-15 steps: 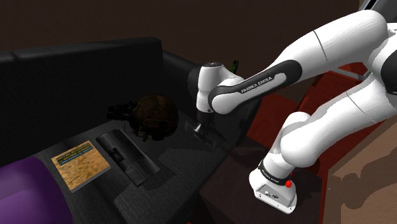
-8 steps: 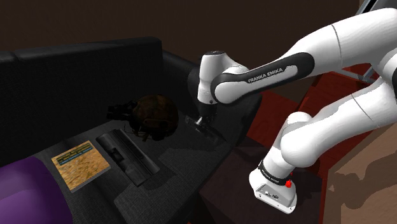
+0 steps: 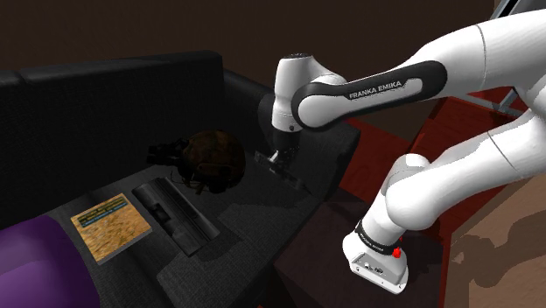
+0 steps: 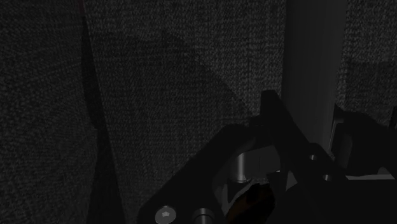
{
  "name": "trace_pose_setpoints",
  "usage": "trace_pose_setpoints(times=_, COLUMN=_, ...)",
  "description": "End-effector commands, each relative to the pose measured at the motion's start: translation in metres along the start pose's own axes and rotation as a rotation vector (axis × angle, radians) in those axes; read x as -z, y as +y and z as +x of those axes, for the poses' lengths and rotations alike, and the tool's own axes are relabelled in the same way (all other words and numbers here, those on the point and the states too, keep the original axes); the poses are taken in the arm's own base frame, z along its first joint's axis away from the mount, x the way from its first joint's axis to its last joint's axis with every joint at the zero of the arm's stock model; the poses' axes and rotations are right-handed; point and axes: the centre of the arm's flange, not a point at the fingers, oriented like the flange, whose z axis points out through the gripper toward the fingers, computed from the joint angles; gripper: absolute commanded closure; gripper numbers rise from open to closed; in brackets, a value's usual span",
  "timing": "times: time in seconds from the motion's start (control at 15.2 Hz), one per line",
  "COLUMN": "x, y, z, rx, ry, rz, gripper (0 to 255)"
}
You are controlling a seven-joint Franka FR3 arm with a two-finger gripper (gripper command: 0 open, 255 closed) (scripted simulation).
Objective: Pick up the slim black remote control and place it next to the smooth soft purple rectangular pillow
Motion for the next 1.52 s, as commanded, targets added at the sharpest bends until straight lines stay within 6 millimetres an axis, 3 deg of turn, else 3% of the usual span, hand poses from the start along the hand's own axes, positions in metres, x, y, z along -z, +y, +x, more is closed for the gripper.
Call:
trace_pose_setpoints(times=0.0, x=0.002, y=-0.020, z=0.004, rx=0.000, ry=0.000, rz=0.000, gripper=255)
trace_pose_setpoints(times=1.45, x=0.001, y=-0.302, z=0.070, rx=0.000, ry=0.000, rz=0.000, gripper=255)
